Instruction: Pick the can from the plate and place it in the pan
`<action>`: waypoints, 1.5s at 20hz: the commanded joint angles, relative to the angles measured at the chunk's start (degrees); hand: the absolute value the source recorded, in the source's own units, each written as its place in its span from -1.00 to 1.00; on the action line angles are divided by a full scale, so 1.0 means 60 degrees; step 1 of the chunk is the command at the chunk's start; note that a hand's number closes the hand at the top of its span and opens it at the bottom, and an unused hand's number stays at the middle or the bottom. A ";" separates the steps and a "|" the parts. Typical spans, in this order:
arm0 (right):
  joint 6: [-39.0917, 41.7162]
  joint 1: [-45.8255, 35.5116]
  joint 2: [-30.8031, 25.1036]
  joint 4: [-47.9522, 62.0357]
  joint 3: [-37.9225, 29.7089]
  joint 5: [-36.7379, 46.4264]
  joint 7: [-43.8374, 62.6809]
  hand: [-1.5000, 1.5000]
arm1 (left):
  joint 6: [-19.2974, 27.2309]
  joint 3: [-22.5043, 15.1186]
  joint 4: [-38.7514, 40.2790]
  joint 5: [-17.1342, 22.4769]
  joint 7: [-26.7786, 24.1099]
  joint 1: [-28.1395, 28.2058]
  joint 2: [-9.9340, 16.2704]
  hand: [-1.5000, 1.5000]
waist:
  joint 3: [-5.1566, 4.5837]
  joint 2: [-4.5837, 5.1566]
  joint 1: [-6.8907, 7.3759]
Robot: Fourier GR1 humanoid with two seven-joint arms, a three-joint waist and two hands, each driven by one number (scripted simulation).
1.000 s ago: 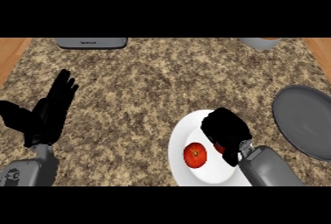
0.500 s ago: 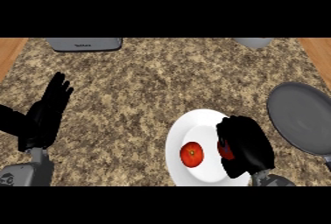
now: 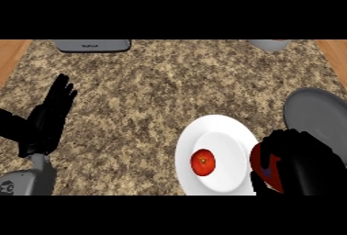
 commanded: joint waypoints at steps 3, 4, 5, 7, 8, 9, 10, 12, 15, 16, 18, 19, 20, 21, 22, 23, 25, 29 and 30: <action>0.1380 -0.0582 0.0184 -0.1541 -0.1120 -0.0516 0.0424 1.00 | -0.0305 0.0285 0.0296 0.0117 -0.0052 -0.0325 0.0220 0.00 | 0.0002 0.0048 0.0100; 0.0509 -0.0305 0.0094 -0.0960 -0.1581 -0.0654 0.0099 1.00 | 0.0040 -0.0118 0.0373 -0.0274 -0.0145 -0.0279 -0.0205 0.00 | 0.0007 0.0054 0.0102; 0.0314 -0.0714 0.0281 -0.0618 -0.1935 -0.0745 0.0187 1.00 | -0.0279 0.0182 0.0208 -0.0043 -0.0135 -0.0113 0.0153 0.00 | 0.0007 0.0056 0.0136; 0.0669 -0.1642 0.0551 -0.0049 -0.2352 -0.0942 0.0488 1.00 | 0.0010 -0.0338 -0.0263 -0.0354 0.0108 0.0185 -0.0276 0.00 | 0.0005 0.0054 0.0178; 0.0973 -0.1424 -0.0089 -0.0717 -0.3850 -0.1858 -0.0160 1.00 | -0.0025 -0.0347 -0.0199 -0.0376 -0.0053 0.0180 -0.0280 0.00 | 0.0009 0.0055 0.0132; 0.0480 -0.1914 0.0062 -0.0099 -0.3888 -0.1691 -0.0031 1.00 | 0.0191 -0.0498 0.0364 -0.0732 -0.0696 0.0116 -0.0564 0.00 | 0.0007 0.0070 0.0135; 0.0618 -0.1574 -0.0525 -0.0359 -0.5101 -0.2521 -0.0710 1.00 | 0.0018 -0.0086 0.0394 -0.0312 -0.0370 -0.0194 -0.0286 0.00 | 0.0012 0.0067 0.0085; 0.0097 -0.1366 -0.0741 0.0198 -0.6052 -0.3291 -0.1351 1.00 | -0.0261 -0.0054 -0.0148 -0.0192 -0.0458 0.0540 -0.0150 0.00 | 0.0015 0.0050 0.0128; -0.0836 -0.1234 -0.1200 0.1544 -0.7258 -0.3858 -0.2231 1.00 | -0.0331 0.0305 0.0388 0.0038 -0.0165 -0.0397 0.0086 0.00 | 0.0015 0.0064 0.0082; -0.1268 -0.1300 -0.1401 0.2105 -0.7727 -0.4139 -0.2697 1.00 | -0.0098 -0.0020 -0.0290 -0.0199 0.0144 0.0106 -0.0101 0.00 | 0.0020 0.0055 0.0132; -0.1890 -0.2028 -0.1556 0.3523 -0.7816 -0.4043 -0.2868 1.00 | -0.0068 -0.0031 -0.0487 -0.0082 0.0809 -0.0481 -0.0014 0.00 | 0.0019 0.0067 0.0191; -0.1981 -0.1500 -0.1924 0.3556 -0.8650 -0.4714 -0.3611 1.00 | 0.0015 -0.0154 0.0134 -0.0417 -0.0282 -0.0044 -0.0344 0.00 | 0.0018 0.0069 0.0104; -0.2050 -0.1503 -0.2247 0.4061 -0.9168 -0.5096 -0.4036 1.00 | 0.0062 -0.0098 0.0048 -0.0369 -0.0078 -0.0171 -0.0302 0.00 | 0.0021 0.0067 0.0095; -0.2511 -0.1939 -0.2245 0.5047 -0.8738 -0.4591 -0.4009 1.00 | -0.0188 0.0066 -0.0183 -0.0122 -0.0026 0.0092 -0.0150 0.00 | 0.0015 0.0073 0.0205; -0.2551 -0.2018 -0.2587 0.5423 -0.9114 -0.4983 -0.4457 1.00 | 0.0237 -0.0342 -0.0444 -0.0529 0.0322 -0.0182 -0.0419 0.00 | 0.0017 0.0067 0.0176; -0.3359 -0.1067 -0.2166 0.5426 -0.8909 -0.4666 -0.5068 1.00 | 0.0173 -0.0243 -0.0096 -0.0520 -0.0104 -0.0046 -0.0474 0.00 | 0.0016 0.0068 0.0136; -0.3675 -0.2034 -0.2568 0.6944 -0.8825 -0.4774 -0.5440 1.00 | -0.0387 0.0253 0.0001 0.0008 0.0304 -0.0465 0.0128 0.00 | 0.0014 0.0078 0.0200; -0.4347 -0.2807 -0.2905 0.9440 -0.8822 -0.5088 -0.6663 1.00 | -0.0344 0.0194 0.0128 -0.0156 -0.0132 -0.0162 -0.0022 0.00 | 0.0018 0.0103 0.0289; -0.4871 -0.2551 -0.2593 0.9881 -0.8538 -0.4803 -0.7049 1.00 | -0.0171 -0.0112 0.0058 -0.0334 -0.0118 -0.0157 -0.0310 0.00 | 0.0021 0.0110 0.0294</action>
